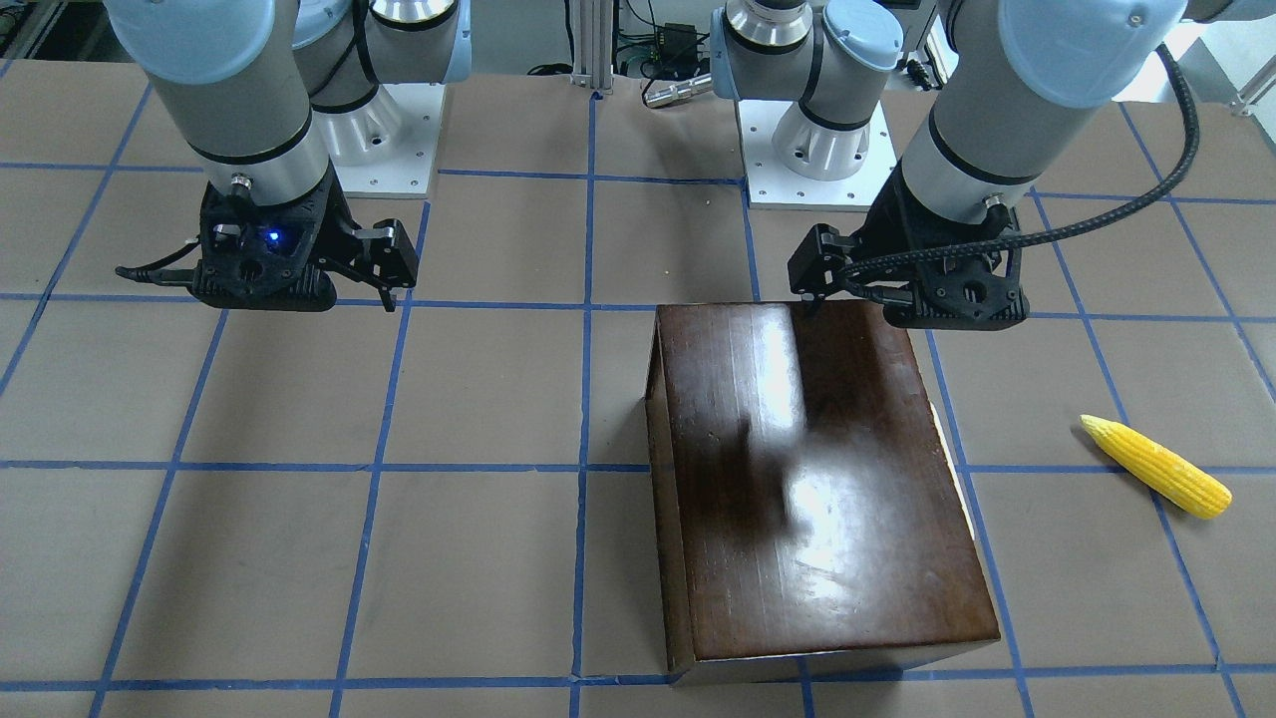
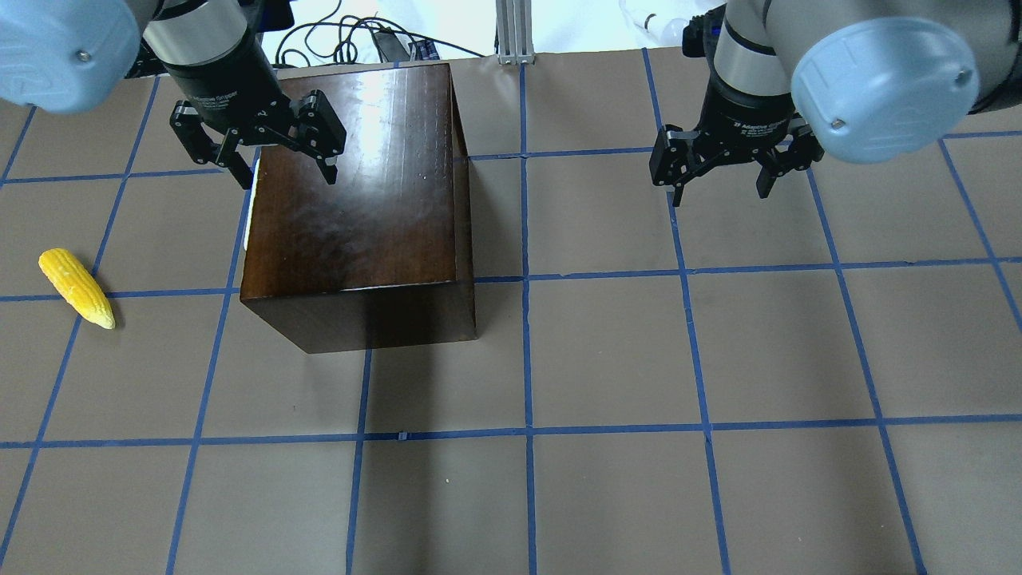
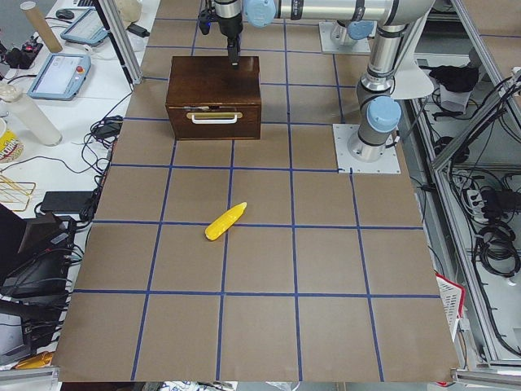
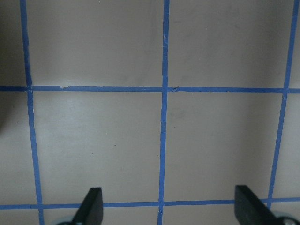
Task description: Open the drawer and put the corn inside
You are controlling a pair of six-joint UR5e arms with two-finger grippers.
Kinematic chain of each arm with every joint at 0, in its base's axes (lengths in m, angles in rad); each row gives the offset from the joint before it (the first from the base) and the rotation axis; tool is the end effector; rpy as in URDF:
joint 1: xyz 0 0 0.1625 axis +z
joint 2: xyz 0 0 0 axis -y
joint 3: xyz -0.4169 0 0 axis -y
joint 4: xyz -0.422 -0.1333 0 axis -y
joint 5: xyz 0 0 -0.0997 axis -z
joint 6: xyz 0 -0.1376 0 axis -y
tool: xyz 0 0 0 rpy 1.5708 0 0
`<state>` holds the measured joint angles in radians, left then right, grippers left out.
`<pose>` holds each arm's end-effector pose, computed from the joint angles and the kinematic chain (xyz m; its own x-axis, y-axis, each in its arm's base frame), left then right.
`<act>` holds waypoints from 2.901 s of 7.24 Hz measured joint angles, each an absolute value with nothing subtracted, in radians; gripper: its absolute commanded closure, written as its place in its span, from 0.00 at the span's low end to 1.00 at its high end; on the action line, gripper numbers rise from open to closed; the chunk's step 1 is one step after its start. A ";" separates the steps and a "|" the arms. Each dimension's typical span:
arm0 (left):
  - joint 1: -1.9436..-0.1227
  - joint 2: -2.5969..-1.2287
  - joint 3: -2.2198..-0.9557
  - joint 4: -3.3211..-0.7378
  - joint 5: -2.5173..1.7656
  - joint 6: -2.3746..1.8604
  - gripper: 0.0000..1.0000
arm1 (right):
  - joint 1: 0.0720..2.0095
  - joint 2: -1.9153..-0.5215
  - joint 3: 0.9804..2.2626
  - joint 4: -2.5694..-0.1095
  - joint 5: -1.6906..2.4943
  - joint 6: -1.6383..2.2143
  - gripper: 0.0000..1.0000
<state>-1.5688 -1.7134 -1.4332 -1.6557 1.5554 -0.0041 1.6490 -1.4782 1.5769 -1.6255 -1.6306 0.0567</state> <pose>-0.1343 -0.5685 0.4271 -0.9999 -0.0075 0.0150 -0.0061 0.9959 0.0898 0.1678 -0.5406 0.3944 -0.9978 -0.0240 0.0621 -0.0215 0.9989 0.0405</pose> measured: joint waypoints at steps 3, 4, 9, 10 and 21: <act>-1.561 -1.715 -1.436 -1.644 1.559 -0.003 0.00 | 1.649 -1.479 1.577 -1.625 -1.631 0.057 0.00; -1.558 -1.714 -1.435 -1.635 1.560 -0.003 0.00 | 1.649 -1.479 1.577 -1.625 -1.631 0.057 0.00; -1.462 -1.712 -1.425 -1.629 1.552 0.029 0.00 | 1.649 -1.478 1.577 -1.625 -1.631 0.057 0.00; -1.410 -1.712 -1.419 -1.629 1.548 0.081 0.00 | 1.649 -1.478 1.577 -1.625 -1.631 0.057 0.00; -1.138 -1.919 -1.465 -1.529 1.322 0.526 0.00 | 1.649 -1.478 1.577 -1.625 -1.631 0.057 0.00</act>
